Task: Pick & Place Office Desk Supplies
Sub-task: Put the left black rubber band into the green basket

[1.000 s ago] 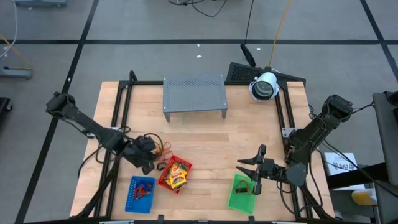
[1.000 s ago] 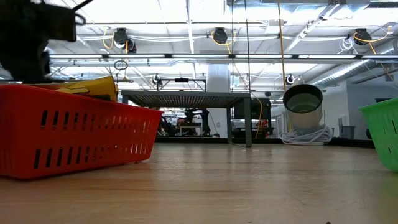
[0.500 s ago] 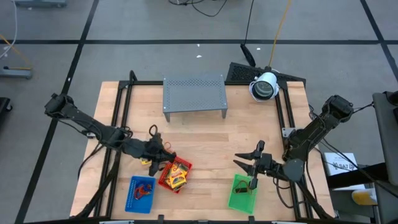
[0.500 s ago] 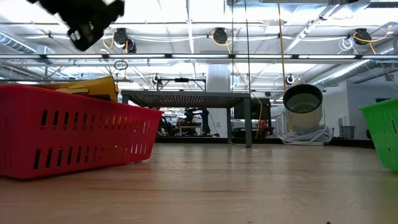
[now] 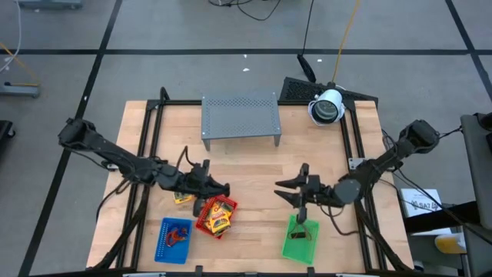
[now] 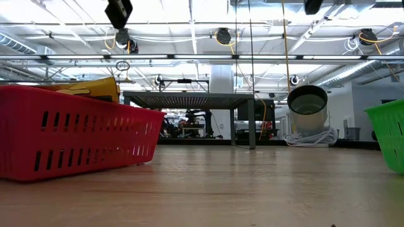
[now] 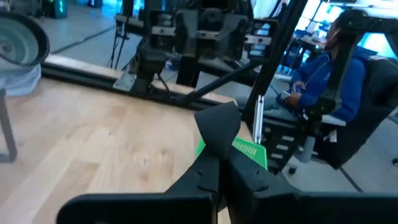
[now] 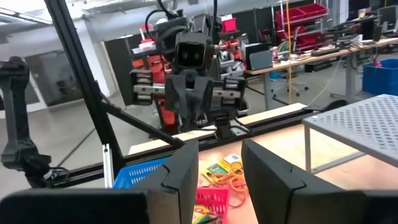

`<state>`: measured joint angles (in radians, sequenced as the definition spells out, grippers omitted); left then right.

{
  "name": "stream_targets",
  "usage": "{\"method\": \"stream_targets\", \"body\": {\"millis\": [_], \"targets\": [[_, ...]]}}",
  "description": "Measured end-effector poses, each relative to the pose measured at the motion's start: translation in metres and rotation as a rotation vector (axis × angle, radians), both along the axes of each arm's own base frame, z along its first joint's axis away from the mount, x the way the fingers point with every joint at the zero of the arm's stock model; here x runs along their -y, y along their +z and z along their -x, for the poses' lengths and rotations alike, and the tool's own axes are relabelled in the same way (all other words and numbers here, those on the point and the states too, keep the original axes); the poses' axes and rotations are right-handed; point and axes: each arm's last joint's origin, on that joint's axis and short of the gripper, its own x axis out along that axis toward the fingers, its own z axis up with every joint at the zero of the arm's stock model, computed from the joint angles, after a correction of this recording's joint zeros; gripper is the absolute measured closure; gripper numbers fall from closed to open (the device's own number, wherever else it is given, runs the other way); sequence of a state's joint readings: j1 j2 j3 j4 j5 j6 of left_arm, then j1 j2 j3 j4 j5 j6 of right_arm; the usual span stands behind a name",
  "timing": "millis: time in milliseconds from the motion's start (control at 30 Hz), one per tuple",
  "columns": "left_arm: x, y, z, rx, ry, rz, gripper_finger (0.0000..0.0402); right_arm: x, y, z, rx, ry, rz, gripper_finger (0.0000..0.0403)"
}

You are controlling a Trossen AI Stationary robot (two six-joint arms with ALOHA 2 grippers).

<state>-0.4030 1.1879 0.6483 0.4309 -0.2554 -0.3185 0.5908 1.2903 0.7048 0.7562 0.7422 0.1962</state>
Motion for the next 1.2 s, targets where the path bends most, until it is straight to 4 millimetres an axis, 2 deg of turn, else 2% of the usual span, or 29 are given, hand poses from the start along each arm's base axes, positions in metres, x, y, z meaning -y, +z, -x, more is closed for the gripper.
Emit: {"method": "stream_targets", "body": {"millis": [267,633,967,1200], "targets": [[0.006,-0.011,-0.019,0.072,-0.049,-0.027,0.0395,0.015,-0.004,-0.017,0.028,0.011,0.006,0.0271],[-0.011,-0.027,-0.038,0.083,-0.084,-0.137,0.0396,0.025,-0.022,-0.047,0.184,0.105,-0.044,0.0234],[-0.020,-0.032,-0.045,0.101,-0.116,-0.270,0.0393,0.029,-0.034,-0.060,0.180,0.119,-0.081,0.0222],[-0.028,-0.032,-0.046,0.098,-0.115,-0.271,0.0393,0.028,-0.036,-0.068,0.169,0.110,-0.055,0.0222]]}}
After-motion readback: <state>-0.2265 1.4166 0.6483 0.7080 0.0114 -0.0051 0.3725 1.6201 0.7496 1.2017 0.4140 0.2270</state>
